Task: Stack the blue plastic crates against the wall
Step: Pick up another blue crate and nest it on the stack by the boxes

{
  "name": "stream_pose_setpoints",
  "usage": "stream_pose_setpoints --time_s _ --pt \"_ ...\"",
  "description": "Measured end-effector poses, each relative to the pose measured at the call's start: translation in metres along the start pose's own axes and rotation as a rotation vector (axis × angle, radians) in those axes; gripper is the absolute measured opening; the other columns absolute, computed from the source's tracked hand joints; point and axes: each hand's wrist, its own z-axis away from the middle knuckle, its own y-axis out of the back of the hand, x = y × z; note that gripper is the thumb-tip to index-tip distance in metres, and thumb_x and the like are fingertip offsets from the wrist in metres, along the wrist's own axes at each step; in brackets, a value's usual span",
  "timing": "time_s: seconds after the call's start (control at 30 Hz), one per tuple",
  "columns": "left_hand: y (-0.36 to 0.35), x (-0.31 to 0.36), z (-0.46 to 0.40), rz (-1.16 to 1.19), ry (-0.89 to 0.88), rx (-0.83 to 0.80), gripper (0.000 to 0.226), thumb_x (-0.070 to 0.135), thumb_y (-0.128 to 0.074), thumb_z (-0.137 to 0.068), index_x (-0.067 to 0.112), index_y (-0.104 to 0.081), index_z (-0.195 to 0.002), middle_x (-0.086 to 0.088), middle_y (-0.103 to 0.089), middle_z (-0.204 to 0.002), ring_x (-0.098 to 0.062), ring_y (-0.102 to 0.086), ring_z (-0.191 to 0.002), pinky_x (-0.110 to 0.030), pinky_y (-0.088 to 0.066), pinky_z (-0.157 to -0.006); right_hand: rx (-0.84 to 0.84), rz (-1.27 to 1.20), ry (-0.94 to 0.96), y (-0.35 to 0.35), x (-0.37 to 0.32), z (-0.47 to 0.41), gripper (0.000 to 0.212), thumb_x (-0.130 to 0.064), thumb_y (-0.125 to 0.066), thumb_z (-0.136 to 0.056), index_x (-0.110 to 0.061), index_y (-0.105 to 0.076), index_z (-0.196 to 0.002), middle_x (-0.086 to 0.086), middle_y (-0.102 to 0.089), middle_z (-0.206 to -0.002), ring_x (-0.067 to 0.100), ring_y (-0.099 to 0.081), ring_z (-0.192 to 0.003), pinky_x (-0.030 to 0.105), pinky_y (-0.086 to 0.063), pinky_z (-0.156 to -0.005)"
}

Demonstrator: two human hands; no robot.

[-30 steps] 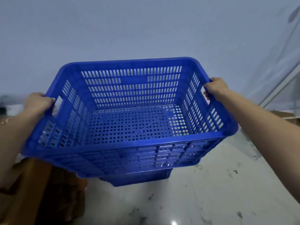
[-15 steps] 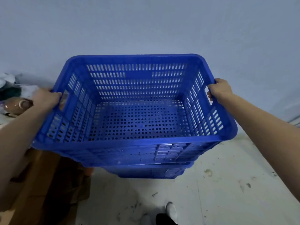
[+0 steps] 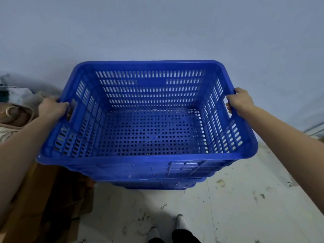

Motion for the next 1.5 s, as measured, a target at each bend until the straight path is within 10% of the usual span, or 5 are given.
stream_pose_setpoints --time_s 0.23,1.5 --pt "0.046 0.101 0.177 -0.011 0.032 -0.062 0.028 0.017 -0.057 -0.095 0.0 -0.064 -0.116 -0.014 -0.061 -0.083 -0.028 -0.056 -0.075 -0.038 -0.045 -0.08 -0.029 -0.012 -0.053 -0.012 0.031 0.011 0.024 -0.013 -0.051 -0.083 -0.012 -0.056 -0.106 0.015 -0.063 -0.073 0.031 -0.057 -0.059 0.051 -0.057 -0.07" --pt "0.021 0.088 0.159 -0.12 -0.08 -0.061 0.034 0.022 -0.056 -0.096 0.006 -0.059 -0.126 -0.021 -0.069 -0.096 -0.038 -0.067 -0.091 -0.05 -0.052 -0.086 -0.001 0.014 0.082 -0.03 0.054 0.018 0.013 -0.025 -0.046 -0.095 -0.025 -0.048 -0.107 0.013 -0.069 -0.089 0.038 -0.069 -0.07 0.052 -0.058 -0.077"
